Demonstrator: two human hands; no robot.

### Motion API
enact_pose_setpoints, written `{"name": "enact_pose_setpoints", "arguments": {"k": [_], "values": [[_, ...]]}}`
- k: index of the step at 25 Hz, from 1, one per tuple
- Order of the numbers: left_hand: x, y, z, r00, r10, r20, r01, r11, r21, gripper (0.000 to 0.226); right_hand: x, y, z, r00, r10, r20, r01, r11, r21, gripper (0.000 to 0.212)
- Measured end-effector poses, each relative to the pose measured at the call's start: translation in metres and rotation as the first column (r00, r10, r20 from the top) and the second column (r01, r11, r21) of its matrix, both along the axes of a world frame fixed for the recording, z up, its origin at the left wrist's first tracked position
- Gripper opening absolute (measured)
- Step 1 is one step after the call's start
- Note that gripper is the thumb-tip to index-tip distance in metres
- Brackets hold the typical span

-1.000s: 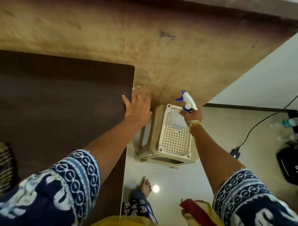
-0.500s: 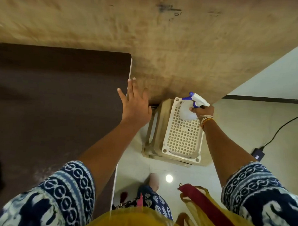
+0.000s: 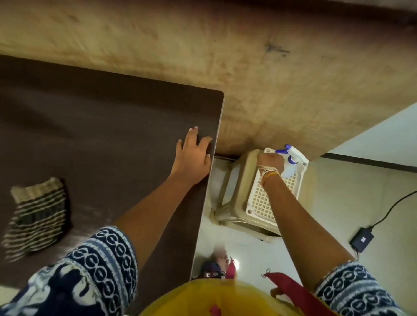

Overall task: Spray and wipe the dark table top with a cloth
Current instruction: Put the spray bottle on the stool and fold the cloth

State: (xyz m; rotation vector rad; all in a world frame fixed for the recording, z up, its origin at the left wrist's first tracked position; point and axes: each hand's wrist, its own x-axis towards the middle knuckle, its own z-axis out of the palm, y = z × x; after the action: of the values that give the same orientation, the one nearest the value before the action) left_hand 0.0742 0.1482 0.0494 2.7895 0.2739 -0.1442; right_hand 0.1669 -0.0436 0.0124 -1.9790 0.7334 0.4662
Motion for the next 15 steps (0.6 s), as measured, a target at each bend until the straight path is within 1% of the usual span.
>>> {"name": "enact_pose_setpoints", "arguments": {"k": [1, 3, 5, 6, 8, 10, 12, 15], "values": [[-0.013, 0.016, 0.007, 0.998, 0.058, 0.0, -0.058, 0.998, -0.03, 0.041, -0.012, 0.027, 0.016, 0.994, 0.02, 0.103, -0.019, 1.0, -0.005, 0.009], [-0.04, 0.049, 0.017, 0.986, 0.165, -0.016, -0.166, 0.983, -0.077, 0.038, -0.041, 0.081, 0.045, 0.963, 0.052, 0.264, -0.057, 0.998, 0.011, 0.02], [-0.069, 0.084, 0.024, 0.97, 0.24, -0.031, -0.242, 0.965, -0.098, 0.037, -0.074, 0.133, 0.065, 0.92, 0.155, 0.36, -0.172, 0.985, 0.015, 0.015], [-0.087, 0.103, 0.027, 0.963, 0.269, -0.031, -0.271, 0.957, -0.102, 0.036, -0.092, 0.16, 0.071, 0.904, 0.221, 0.366, -0.244, 0.97, 0.018, 0.012], [-0.12, 0.136, 0.032, 0.955, 0.295, -0.024, -0.296, 0.95, -0.098, 0.036, -0.124, 0.208, 0.072, 0.897, 0.316, 0.308, -0.348, 0.936, 0.053, 0.011], [-0.151, 0.17, 0.036, 0.955, 0.296, -0.031, -0.298, 0.95, -0.096, 0.037, -0.155, 0.25, 0.066, 0.897, 0.394, 0.201, -0.421, 0.9, 0.113, 0.017], [-0.181, 0.207, 0.037, 0.951, 0.31, -0.025, -0.311, 0.946, -0.091, 0.038, -0.186, 0.288, 0.057, 0.872, 0.475, 0.117, -0.488, 0.864, 0.123, 0.021], [-0.217, 0.256, 0.037, 0.932, 0.361, -0.031, -0.362, 0.932, -0.026, 0.039, -0.224, 0.33, 0.045, 0.847, 0.527, 0.071, -0.532, 0.838, 0.122, 0.016]]}}
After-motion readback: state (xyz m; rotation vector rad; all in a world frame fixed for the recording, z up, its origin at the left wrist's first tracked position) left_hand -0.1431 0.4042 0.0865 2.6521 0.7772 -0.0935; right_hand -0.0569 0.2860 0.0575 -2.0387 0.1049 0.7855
